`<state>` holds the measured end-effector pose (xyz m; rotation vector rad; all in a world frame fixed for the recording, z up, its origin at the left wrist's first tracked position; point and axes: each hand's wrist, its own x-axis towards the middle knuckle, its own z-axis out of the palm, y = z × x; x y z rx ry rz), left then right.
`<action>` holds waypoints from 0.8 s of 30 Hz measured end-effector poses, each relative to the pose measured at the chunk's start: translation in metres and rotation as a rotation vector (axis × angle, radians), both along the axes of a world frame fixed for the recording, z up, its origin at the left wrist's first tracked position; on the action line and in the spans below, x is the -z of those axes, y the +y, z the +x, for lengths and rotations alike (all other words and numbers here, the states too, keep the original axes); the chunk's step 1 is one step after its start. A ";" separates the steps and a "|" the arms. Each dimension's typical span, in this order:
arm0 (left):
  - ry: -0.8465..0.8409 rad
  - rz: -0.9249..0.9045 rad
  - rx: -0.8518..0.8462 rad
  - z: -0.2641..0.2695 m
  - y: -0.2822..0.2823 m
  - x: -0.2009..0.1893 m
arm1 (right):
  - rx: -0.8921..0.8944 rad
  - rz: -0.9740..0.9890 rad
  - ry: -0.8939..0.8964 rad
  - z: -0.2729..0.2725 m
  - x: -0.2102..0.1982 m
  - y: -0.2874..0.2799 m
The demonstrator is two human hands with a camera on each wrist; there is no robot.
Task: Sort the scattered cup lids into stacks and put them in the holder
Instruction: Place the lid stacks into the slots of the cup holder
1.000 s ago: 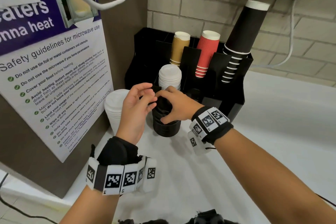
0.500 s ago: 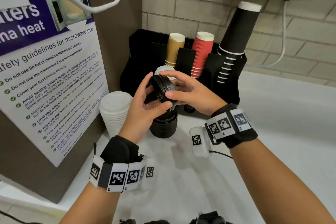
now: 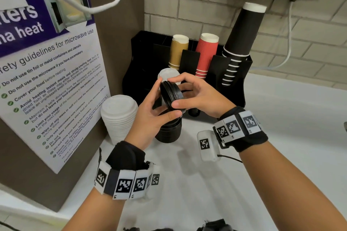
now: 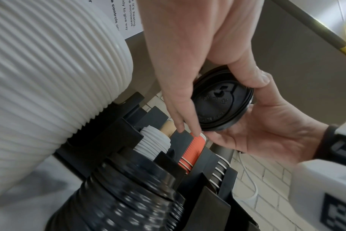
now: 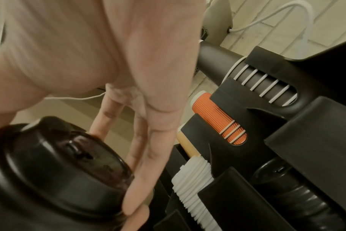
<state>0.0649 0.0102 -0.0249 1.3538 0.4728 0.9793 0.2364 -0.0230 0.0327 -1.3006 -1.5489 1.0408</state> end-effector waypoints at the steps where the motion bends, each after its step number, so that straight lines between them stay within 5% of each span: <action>1: 0.002 0.009 0.002 0.000 0.000 0.001 | -0.003 0.001 -0.005 0.000 0.000 0.000; 7: 0.014 0.012 -0.024 0.001 0.003 0.007 | 0.048 0.127 -0.133 0.005 -0.005 0.009; 11: -0.006 -0.073 -0.134 -0.002 0.007 0.010 | 0.397 0.296 -0.219 0.035 -0.007 0.026; 14: 0.004 -0.107 -0.205 -0.007 0.009 0.009 | 0.525 0.213 -0.466 0.062 0.004 0.039; 17: 0.006 -0.121 -0.221 -0.008 0.010 0.008 | 0.481 0.035 -0.725 0.076 0.018 0.048; 24: 0.018 -0.115 -0.232 -0.008 0.009 0.010 | 0.299 -0.138 -1.008 0.076 0.036 0.069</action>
